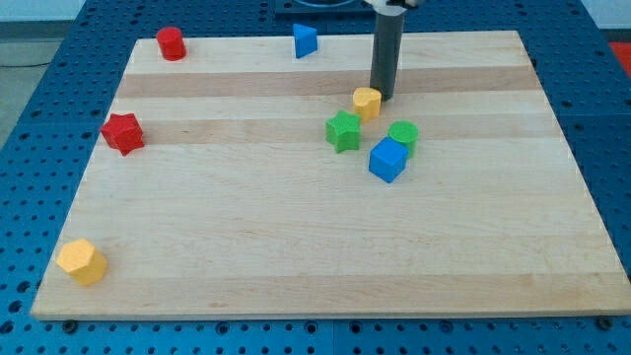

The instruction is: Push the blue triangle to the top left of the green star

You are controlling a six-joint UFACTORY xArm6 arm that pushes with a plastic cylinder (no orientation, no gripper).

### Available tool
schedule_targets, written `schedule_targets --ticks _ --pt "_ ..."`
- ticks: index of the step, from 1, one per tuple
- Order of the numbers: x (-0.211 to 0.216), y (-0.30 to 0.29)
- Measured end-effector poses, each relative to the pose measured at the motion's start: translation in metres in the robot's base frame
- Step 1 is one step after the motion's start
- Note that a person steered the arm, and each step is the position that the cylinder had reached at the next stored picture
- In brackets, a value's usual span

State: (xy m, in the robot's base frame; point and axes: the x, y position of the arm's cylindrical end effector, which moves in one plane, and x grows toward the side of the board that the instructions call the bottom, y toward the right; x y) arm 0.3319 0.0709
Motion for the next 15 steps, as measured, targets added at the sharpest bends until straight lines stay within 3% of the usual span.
schedule_targets --ticks 2,3,4,10,12,13,15 --pt "-0.005 0.001" --pt "-0.091 0.022" --pt "-0.138 0.02" --pt "-0.139 -0.108" --pt "-0.129 -0.183" --pt "-0.113 -0.2" --pt "-0.14 -0.171"
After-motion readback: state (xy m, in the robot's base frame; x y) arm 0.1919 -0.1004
